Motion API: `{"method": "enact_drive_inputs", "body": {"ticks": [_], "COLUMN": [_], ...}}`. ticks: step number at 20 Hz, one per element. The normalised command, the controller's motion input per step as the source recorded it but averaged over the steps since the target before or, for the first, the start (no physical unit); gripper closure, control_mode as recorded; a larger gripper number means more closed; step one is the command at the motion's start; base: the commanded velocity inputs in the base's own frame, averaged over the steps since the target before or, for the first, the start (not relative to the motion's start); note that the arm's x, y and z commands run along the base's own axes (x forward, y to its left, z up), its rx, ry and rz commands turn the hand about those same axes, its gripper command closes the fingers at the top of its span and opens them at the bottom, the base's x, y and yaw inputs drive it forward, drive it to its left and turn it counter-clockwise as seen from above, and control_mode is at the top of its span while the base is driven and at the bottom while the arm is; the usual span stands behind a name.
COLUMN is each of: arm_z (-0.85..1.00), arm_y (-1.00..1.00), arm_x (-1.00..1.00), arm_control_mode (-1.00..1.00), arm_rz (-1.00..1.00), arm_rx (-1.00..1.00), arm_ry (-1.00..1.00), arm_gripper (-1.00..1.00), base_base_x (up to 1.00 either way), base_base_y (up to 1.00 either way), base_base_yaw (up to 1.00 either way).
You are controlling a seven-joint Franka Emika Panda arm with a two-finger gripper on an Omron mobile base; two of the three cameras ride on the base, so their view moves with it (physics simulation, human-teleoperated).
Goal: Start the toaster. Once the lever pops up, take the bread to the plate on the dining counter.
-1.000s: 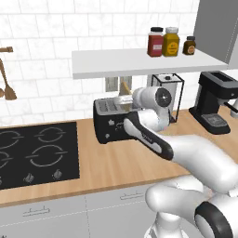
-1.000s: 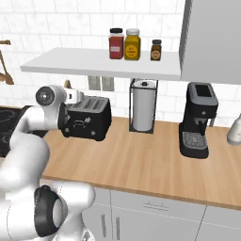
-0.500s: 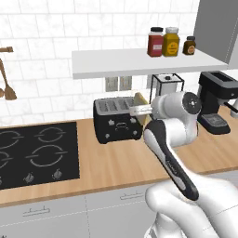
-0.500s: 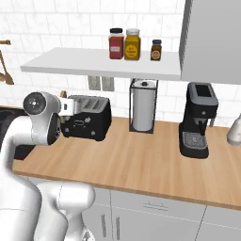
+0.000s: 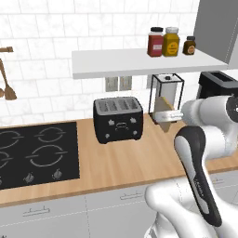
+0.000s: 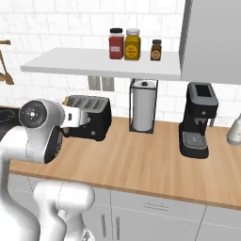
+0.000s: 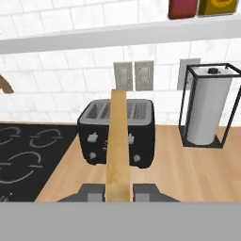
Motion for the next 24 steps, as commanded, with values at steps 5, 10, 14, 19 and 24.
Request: {"method": "enact_drive_inputs", "body": {"ticks": [5, 10, 14, 19, 24], "arm_z": [0.06, 0.0, 0.0, 0.0, 0.0], "arm_y": [-0.01, 0.0, 0.0, 0.0, 0.0], "arm_x": [-0.12, 0.0, 0.0, 0.0, 0.0], "arm_control_mode": [1.0, 1.0, 1.0, 1.0, 1.0], "arm_rz": [0.0, 0.0, 0.0, 0.0, 0.0], "arm_rx": [0.0, 0.0, 0.0, 0.0, 0.0], "arm_ry": [0.02, 0.0, 0.0, 0.0, 0.0], "arm_gripper": [1.0, 1.0, 1.0, 1.0, 1.0], "base_base_x": [-0.69, -0.99, -0.3, 0.1, 0.17], "base_base_y": [0.0, 0.14, 0.02, 0.0, 0.0], "base_base_yaw": [0.02, 0.3, 0.83, 1.0, 1.0]}}
